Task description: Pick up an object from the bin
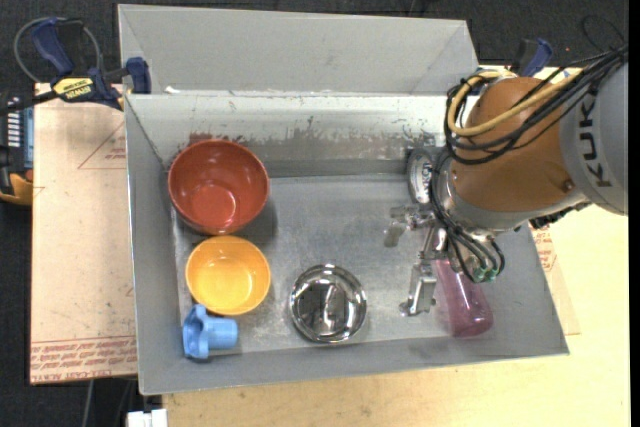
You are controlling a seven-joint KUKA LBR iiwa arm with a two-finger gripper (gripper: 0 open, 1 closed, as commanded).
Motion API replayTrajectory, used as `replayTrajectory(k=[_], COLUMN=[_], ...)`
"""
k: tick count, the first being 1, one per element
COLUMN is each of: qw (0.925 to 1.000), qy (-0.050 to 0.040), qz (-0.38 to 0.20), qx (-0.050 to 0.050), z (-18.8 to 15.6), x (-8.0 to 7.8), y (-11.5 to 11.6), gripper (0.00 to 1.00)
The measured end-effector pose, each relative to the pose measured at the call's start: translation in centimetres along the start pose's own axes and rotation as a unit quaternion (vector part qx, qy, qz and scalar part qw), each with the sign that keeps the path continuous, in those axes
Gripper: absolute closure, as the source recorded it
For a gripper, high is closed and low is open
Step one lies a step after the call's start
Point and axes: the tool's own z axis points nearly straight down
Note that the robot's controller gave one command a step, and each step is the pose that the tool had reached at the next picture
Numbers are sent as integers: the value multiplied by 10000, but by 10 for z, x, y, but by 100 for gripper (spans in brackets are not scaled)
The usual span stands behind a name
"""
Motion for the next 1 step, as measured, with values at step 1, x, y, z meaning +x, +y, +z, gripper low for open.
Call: replayTrajectory(k=[1], qw=[9867], qy=[20], qz=[-1626], qx=[-15], z=[48], x=[10], y=[71], gripper=[0])
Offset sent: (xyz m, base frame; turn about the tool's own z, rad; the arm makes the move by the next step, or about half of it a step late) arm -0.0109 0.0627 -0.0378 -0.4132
